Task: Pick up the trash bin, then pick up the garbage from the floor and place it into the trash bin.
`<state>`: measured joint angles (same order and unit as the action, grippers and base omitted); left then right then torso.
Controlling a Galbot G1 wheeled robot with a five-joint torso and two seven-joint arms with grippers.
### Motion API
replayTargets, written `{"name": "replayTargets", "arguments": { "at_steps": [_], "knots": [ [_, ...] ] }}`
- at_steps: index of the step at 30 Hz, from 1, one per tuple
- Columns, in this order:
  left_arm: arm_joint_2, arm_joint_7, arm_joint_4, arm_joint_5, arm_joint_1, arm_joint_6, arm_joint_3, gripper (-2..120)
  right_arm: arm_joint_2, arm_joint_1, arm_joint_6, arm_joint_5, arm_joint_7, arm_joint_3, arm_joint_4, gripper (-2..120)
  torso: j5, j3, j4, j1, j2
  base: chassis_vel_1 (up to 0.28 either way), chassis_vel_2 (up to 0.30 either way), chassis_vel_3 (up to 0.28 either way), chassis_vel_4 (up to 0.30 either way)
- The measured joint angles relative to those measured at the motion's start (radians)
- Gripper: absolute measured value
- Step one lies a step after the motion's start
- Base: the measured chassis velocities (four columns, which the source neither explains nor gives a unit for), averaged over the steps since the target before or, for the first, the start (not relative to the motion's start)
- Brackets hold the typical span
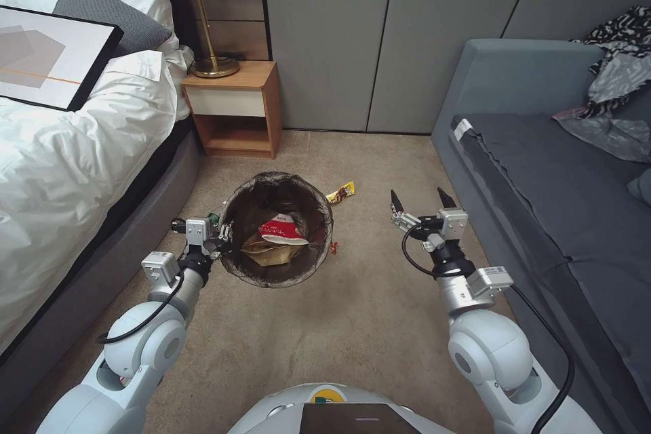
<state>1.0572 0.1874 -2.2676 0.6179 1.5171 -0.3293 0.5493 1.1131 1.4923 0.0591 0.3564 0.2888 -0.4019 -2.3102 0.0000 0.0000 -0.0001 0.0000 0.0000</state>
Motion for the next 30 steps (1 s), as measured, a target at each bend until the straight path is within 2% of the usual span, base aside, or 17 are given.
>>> {"name": "replayTargets", "arguments": {
  "at_steps": [30],
  "knots": [
    [0.012,0.013,-0.023,-0.001,0.047,0.010,0.029,4,0.049,0.011,-0.002,-0.045,-0.019,-0.013,0.016,100,0.0001,0.000,0.0000,0.000,0.000,-0.006,0.007,0.008,-0.006]
  ]
}}
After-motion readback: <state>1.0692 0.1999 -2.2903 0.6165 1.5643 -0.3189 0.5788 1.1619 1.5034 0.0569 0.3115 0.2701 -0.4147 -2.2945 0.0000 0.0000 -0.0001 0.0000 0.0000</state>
